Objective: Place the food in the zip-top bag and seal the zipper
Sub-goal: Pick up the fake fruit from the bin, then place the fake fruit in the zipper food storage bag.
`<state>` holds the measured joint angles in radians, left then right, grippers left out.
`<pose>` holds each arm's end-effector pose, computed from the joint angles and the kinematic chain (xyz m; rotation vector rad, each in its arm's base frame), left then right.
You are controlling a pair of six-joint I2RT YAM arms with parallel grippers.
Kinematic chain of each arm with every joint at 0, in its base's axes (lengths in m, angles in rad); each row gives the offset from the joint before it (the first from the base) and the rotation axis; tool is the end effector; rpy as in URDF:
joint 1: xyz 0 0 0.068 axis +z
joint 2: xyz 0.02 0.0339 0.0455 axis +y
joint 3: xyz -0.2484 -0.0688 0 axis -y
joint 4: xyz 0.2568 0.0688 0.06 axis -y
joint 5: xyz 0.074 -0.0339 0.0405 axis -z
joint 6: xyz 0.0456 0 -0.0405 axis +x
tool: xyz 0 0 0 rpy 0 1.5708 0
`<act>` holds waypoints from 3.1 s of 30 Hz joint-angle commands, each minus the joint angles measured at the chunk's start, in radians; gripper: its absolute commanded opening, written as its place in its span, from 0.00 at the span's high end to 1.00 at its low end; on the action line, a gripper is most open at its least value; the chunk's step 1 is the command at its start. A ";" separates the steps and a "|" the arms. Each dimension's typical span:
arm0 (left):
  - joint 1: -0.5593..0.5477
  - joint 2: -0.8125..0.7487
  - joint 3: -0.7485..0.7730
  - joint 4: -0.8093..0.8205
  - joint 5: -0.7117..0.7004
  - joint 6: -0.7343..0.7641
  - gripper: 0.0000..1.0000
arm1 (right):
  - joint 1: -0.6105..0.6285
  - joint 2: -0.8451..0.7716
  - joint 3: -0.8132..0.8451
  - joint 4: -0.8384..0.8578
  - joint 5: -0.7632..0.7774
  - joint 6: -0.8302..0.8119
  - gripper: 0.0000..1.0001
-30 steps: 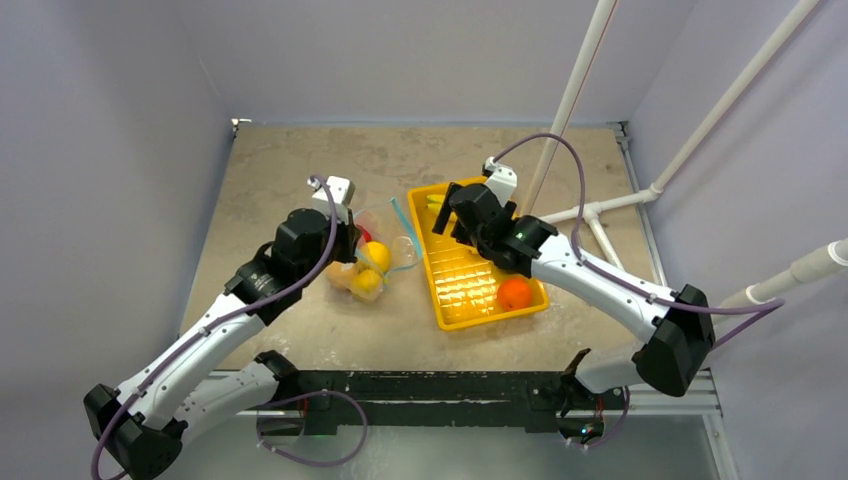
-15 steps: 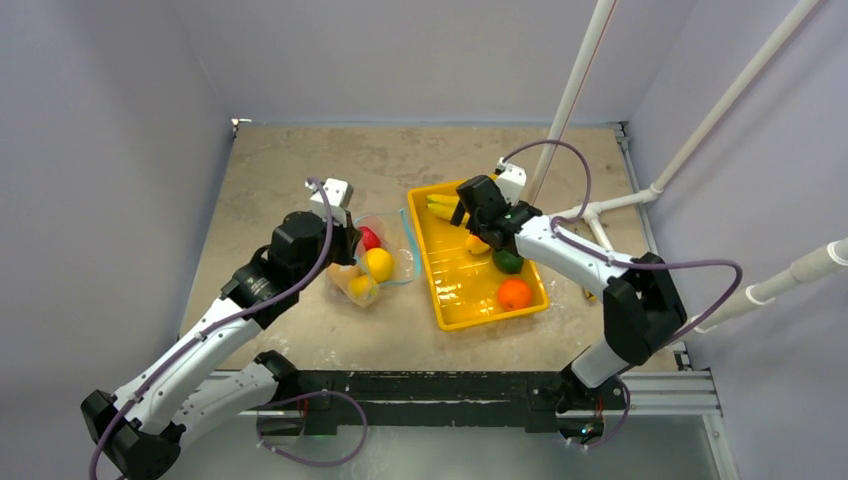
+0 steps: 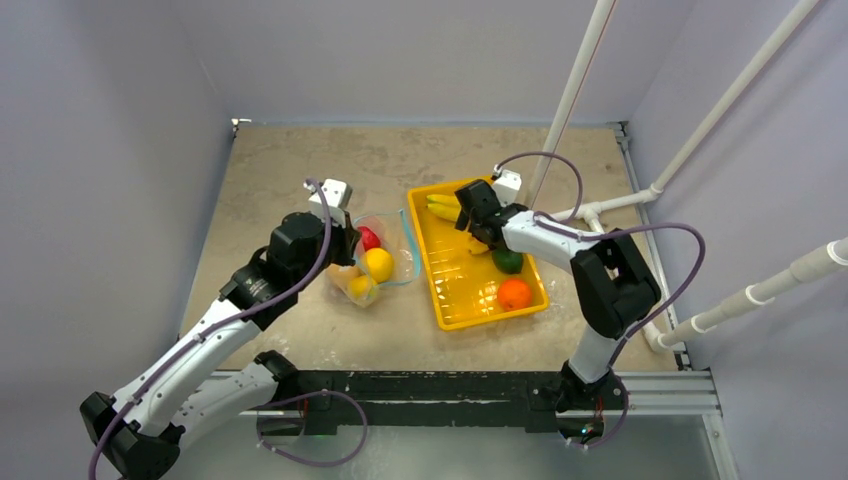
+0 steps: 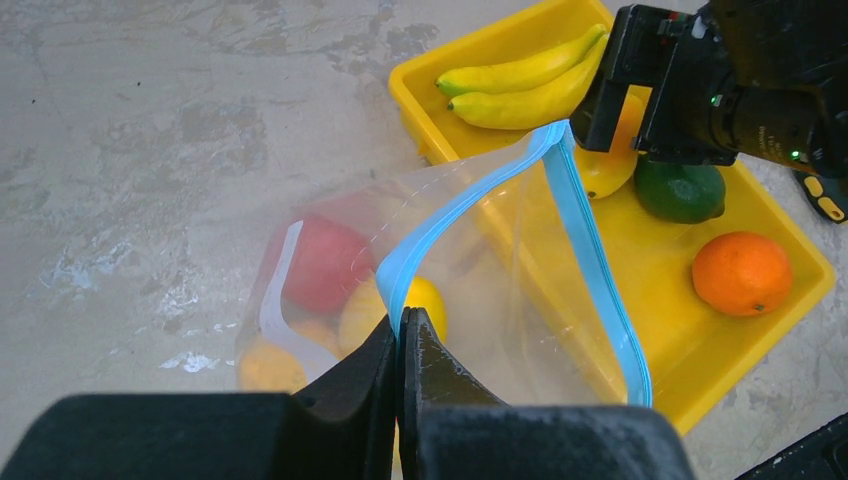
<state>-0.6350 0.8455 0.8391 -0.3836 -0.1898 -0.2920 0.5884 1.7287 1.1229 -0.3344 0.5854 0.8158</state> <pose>0.1840 -0.1249 0.3126 0.2128 1.9660 -0.4232 0.3221 0.1846 0.1714 0.4853 2.2582 -0.0447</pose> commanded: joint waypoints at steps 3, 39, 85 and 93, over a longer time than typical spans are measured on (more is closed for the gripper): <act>0.008 -0.028 0.003 0.029 -0.016 0.007 1.00 | -0.009 0.064 -0.017 0.039 -0.010 -0.035 0.14; 0.008 -0.035 0.012 0.003 -0.071 0.017 1.00 | 0.031 -0.311 -0.079 0.213 -0.223 -0.186 0.99; 0.008 -0.001 0.020 0.004 0.009 0.014 1.00 | 0.495 -0.279 0.031 0.338 -0.595 -0.335 0.93; 0.008 -0.018 0.018 0.005 0.015 0.007 1.00 | 0.495 -0.159 0.103 0.272 -0.517 -0.232 0.90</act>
<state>-0.6277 0.8436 0.8394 -0.3897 -0.1986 -0.2913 1.0817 1.5387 1.1671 -0.0456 -0.0059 0.5083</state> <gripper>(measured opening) 0.005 0.637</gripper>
